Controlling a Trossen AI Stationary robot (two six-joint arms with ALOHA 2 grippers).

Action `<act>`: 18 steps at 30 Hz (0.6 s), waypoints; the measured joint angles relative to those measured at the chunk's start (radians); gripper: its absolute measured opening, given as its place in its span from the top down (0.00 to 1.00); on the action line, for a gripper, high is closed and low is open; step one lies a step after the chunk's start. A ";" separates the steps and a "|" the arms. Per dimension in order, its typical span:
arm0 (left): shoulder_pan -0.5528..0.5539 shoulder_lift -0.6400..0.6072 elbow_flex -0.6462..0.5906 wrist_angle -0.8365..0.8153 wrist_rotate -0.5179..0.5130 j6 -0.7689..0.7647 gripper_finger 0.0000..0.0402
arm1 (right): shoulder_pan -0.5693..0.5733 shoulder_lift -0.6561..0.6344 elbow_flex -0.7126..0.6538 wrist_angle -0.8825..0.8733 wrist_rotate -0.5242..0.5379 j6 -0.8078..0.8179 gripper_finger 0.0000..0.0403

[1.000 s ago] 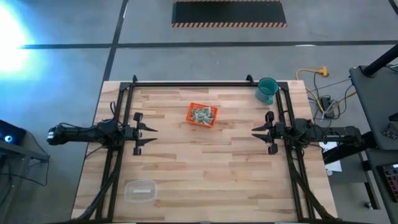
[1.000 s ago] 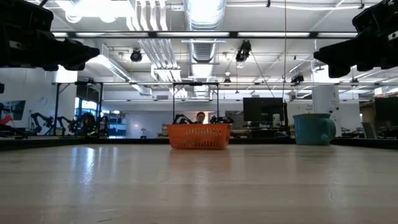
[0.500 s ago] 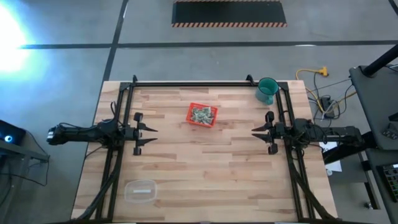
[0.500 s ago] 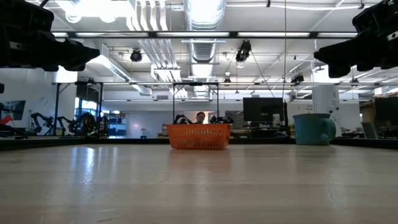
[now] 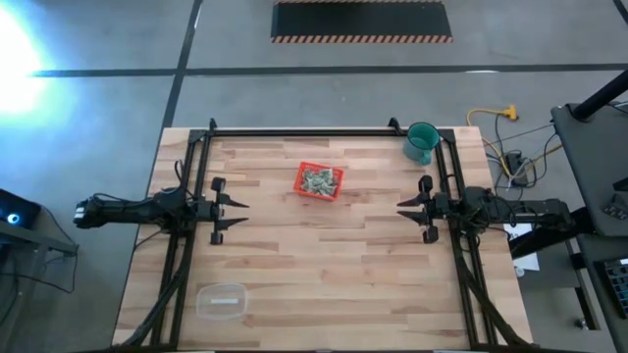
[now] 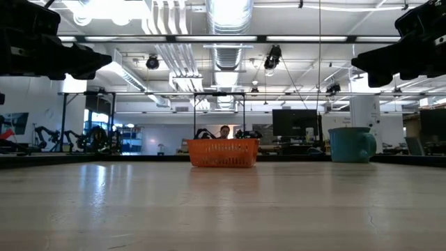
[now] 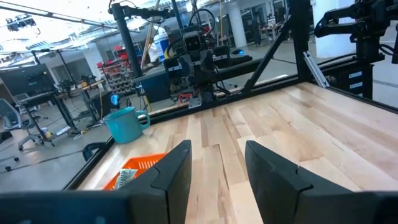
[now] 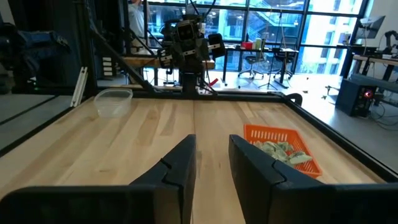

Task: Pick and place items into bin
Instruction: Return to Home Position

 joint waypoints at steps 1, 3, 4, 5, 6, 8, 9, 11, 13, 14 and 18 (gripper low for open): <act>0.000 0.000 0.000 0.000 0.000 0.000 0.66 | 0.000 0.000 0.000 0.000 0.000 0.000 0.79; 0.000 0.000 0.000 0.000 0.000 0.000 0.66 | 0.000 0.000 0.000 0.000 0.000 0.000 0.79; 0.000 0.000 0.000 0.000 0.000 0.000 0.66 | 0.000 0.000 0.000 0.000 0.000 0.000 0.80; 0.000 0.000 0.000 0.000 0.000 0.000 0.66 | 0.000 0.000 0.000 0.000 0.000 0.000 0.80; 0.000 0.000 0.000 0.000 0.000 0.000 0.66 | 0.000 0.000 0.000 0.000 0.000 0.000 0.80; 0.000 0.000 0.000 0.000 0.000 0.000 0.66 | 0.000 0.000 0.000 0.000 0.000 0.000 0.81; 0.000 0.000 0.000 0.000 0.000 0.000 0.66 | 0.000 0.000 0.000 0.000 0.000 0.000 0.82; 0.000 0.000 0.000 0.000 0.000 0.000 0.66 | 0.000 0.000 0.000 0.000 0.000 0.000 0.82; 0.000 0.000 0.000 0.000 0.000 0.000 0.66 | 0.000 0.000 0.000 0.000 0.000 0.000 0.83; 0.000 0.000 0.000 0.000 0.000 0.000 0.66 | 0.000 0.000 0.000 0.000 0.000 0.000 0.83; 0.000 0.000 0.000 0.000 0.001 0.000 0.66 | 0.000 0.000 0.000 0.000 0.000 0.000 0.83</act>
